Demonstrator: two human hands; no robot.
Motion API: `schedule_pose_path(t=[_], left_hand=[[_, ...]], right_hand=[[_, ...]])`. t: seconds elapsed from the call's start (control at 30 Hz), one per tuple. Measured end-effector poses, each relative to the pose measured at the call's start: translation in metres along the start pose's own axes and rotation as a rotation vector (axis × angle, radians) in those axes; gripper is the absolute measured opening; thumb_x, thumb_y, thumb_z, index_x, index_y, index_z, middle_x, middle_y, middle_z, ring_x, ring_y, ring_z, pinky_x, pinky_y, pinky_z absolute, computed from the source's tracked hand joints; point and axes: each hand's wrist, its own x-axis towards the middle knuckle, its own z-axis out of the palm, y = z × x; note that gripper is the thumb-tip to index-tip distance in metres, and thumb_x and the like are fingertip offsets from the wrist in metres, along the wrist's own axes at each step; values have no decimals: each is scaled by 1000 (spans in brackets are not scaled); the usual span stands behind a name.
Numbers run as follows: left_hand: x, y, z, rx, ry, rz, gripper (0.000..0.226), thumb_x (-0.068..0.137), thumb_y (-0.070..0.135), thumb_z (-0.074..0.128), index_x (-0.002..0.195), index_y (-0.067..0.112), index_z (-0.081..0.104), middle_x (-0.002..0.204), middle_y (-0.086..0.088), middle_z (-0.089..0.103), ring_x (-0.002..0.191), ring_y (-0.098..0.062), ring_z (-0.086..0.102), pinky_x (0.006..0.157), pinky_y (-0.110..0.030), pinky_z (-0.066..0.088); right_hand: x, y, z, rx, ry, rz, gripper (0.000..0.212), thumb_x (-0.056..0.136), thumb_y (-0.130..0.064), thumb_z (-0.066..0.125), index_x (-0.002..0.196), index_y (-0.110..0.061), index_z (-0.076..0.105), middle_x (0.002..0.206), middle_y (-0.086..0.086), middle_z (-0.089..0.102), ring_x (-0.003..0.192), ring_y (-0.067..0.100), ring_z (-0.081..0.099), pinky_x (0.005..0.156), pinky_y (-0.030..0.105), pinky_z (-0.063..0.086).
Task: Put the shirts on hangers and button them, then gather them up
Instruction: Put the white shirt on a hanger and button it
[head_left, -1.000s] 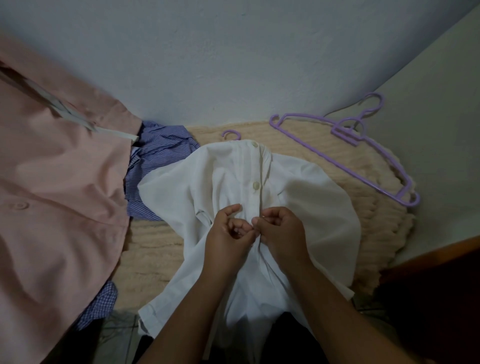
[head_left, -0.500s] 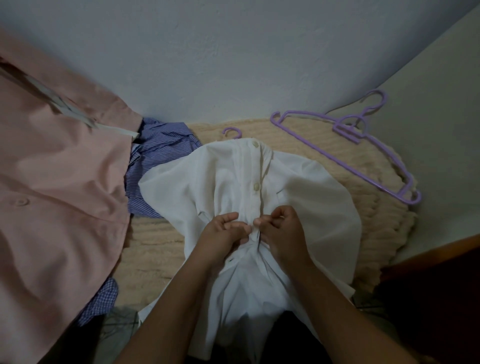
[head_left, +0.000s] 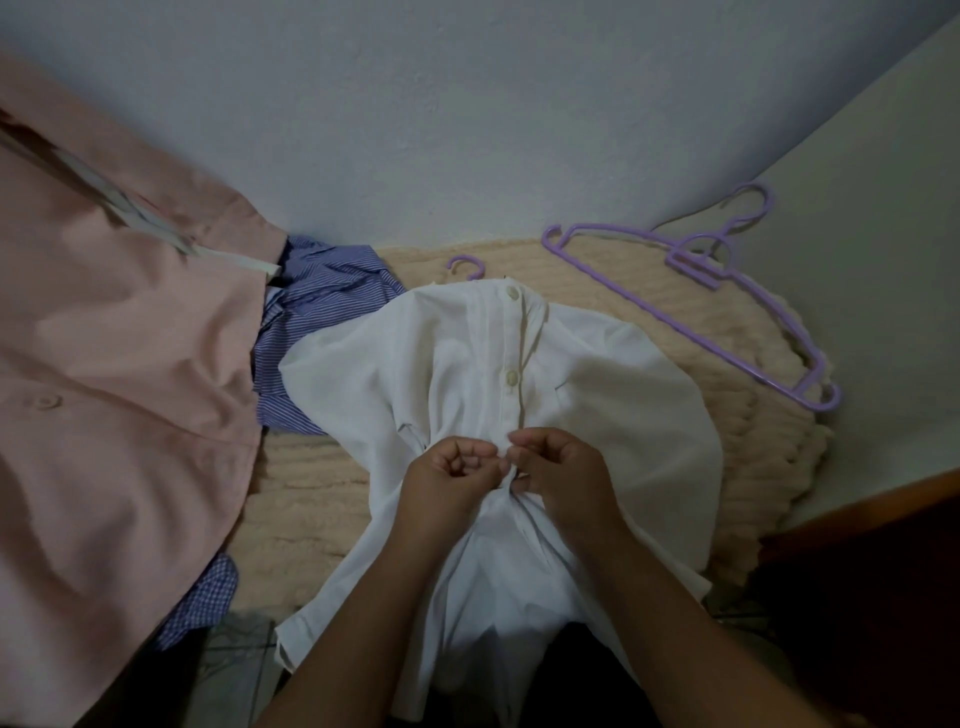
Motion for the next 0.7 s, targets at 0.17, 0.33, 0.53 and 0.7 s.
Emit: schedule_pose_path(t=[0.17,0.33,0.53,0.7], left_hand=[[-2,-5,2,52,39,22,14,74,3,80,77,14,72,67,-4,66,70,-20,62,77,-39,54],[-8,-6,4,163,68,108,11,76,5,78,84,10,71,73,-4,71,72,-16,67,76,-29,56],[-4,2,-2,11,17,-77,11,76,-2,75,83,5,70,68,-6,70,64,-14,65,67,-24,57],[4,19,-15,-293,-176,-380,23,68,6,72,89,-1,65,58,-7,62,45,-9,56,45,-17,49]], right_hand=[[1,3,2,-59,33,33,16,86,2,60,96,-3,70,79,5,71,65,13,67,66,22,56],[1,3,5,-95,98,16,15,84,3,60,89,-7,71,74,5,70,58,13,65,60,19,54],[7,5,5,-180,124,-20,27,82,3,59,77,-18,43,78,10,57,65,20,58,68,43,55],[11,-1,1,-138,-35,-26,31,81,0,64,79,-18,39,77,8,54,68,17,55,66,36,54]])
